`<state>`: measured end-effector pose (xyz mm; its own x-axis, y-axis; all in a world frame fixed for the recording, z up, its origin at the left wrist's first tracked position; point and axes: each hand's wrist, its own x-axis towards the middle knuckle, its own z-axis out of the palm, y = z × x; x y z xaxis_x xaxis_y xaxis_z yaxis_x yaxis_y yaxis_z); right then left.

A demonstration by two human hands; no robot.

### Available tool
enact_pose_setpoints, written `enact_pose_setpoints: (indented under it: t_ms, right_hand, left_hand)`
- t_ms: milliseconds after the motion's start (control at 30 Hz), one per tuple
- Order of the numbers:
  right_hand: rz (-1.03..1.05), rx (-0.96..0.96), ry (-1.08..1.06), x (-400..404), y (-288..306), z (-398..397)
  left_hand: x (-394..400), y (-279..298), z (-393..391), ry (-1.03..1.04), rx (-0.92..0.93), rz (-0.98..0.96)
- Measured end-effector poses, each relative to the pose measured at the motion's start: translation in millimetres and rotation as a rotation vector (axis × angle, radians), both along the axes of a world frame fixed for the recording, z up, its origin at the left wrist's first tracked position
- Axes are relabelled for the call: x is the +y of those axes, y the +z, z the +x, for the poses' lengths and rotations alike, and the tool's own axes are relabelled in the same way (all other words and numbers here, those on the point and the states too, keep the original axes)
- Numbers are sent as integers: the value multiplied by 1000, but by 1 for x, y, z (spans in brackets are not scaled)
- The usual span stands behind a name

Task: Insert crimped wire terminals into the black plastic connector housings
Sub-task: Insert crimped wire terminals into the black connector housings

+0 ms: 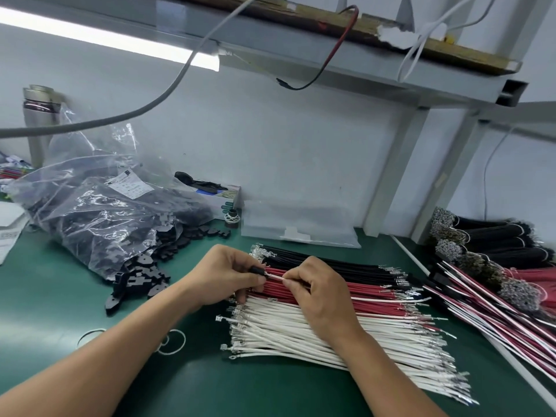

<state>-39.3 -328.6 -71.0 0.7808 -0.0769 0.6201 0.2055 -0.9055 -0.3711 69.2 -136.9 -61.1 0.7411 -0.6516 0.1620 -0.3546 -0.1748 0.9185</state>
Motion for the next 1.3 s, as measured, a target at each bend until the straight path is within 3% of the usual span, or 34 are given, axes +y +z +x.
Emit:
enact_pose_setpoints:
  t_ms: [267,567,700,833,1000,1300]
  right_hand:
    - [16,-8,1,4,3,-5]
    - [-72,-99,3,2,8,-5]
    - [58,-90,36,5,12,-2]
    - [67,-51,75,6,13,-2]
    - [130,-62,76,5,17,0]
    - [129,-19,121,-3,13,-2]
  left_hand:
    - [0,15,-3,-21,-58,70]
    - [-8,15,-8,-6,-103,-2]
    - [-1,12,-5,22,-25,-120]
    - [2,7,-4,31,-71,-94]
    - [-1,3,-5,49,54,-168]
    - [2,4,-10,12,50,-147]
